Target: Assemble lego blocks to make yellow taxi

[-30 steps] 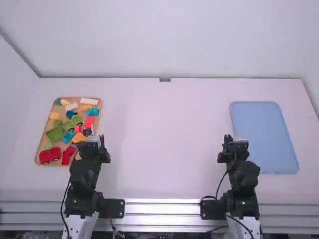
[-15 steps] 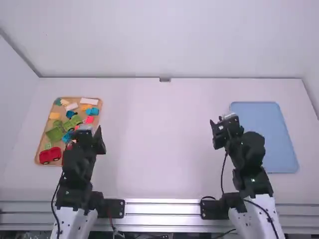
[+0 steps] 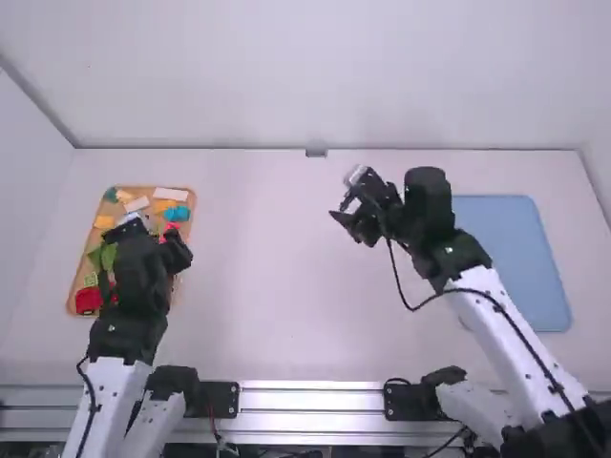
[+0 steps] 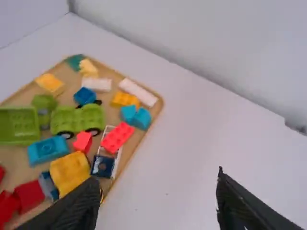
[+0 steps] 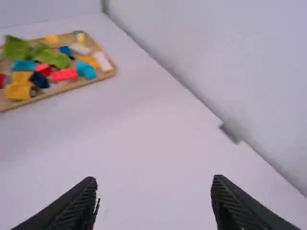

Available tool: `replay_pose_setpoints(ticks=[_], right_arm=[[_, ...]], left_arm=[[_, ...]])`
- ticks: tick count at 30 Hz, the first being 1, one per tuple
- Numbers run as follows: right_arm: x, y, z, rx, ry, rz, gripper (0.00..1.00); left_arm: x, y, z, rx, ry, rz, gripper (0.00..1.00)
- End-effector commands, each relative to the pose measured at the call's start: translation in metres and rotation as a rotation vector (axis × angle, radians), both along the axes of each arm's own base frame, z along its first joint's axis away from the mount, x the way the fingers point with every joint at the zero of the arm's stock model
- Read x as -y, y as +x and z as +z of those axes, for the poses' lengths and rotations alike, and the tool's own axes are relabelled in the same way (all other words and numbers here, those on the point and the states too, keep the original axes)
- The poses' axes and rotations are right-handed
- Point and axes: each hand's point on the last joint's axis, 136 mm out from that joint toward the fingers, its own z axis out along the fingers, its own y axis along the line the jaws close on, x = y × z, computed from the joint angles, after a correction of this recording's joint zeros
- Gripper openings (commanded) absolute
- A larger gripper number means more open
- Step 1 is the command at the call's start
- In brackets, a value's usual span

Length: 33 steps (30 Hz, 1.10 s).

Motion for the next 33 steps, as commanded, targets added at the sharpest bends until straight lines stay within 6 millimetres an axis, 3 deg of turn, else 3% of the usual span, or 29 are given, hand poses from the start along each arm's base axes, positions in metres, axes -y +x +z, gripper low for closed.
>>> replay_pose_setpoints(ticks=[1,4,7,11,15,20,23,28,33], right_arm=[[-0.039,-0.008,0.014,0.037,0.011,0.189,0.69],[-0.067,-0.015,0.013,0.048,0.005,0.333,0.73],[-0.095,-0.028,0.014,0.044,0.05,0.546,0.79],[-0.116,-0.035,0.011,0.006,0.128,0.709,0.85],[-0.137,-0.032,0.002,0.038,0.154,0.784,0.89],[-0.174,-0.031,-0.009,0.038,0.16,0.815,0.94],[-0.19,-0.036,-0.014,0.036,0.155,0.838,0.96],[-0.207,-0.046,-0.02,0.066,0.139,0.885,0.98],[-0.208,-0.043,-0.022,0.064,0.128,0.869,0.98]], left_arm=[[-0.013,0.005,0.018,0.035,-0.049,0.087,0.68],[-0.02,0.01,0.021,0.013,-0.077,0.104,0.73],[-0.039,0.012,0.019,-0.025,-0.144,0.18,0.79],[-0.056,0.011,0.008,-0.086,-0.256,0.263,0.85],[-0.068,0.009,0.003,-0.144,-0.325,0.353,0.9],[-0.078,0.017,0.024,-0.247,-0.364,0.417,0.95],[-0.084,0.02,0.023,-0.37,-0.392,0.461,0.97],[-0.085,0.019,-0.025,-0.666,-0.443,0.517,0.99],[-0.084,0.03,-0.079,-0.841,-0.477,0.524,1.0]])
